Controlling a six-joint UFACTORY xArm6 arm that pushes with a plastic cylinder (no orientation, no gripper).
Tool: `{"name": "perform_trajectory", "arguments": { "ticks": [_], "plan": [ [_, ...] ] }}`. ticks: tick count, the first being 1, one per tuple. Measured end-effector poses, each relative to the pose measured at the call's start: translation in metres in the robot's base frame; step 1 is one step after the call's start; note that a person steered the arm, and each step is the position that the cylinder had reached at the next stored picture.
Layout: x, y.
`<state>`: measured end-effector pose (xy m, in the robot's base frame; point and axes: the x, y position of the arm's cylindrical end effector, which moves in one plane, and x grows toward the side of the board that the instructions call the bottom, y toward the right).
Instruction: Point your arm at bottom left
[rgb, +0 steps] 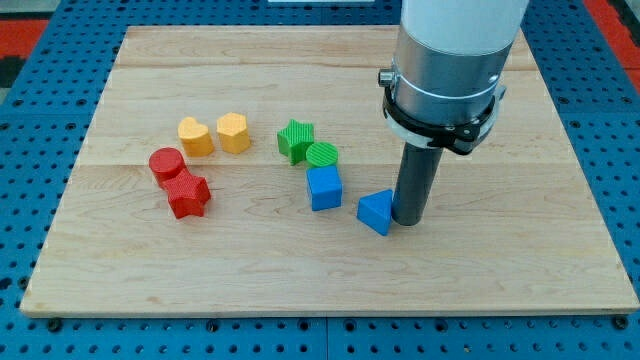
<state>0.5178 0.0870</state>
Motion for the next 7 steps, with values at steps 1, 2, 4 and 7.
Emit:
{"name": "perform_trajectory", "arguments": {
  "ticks": [1,2,4,7],
  "plan": [
    [0.000,-0.019],
    [0.009,-0.043],
    [0.033,-0.024],
    [0.040,-0.005]
  ]
}}
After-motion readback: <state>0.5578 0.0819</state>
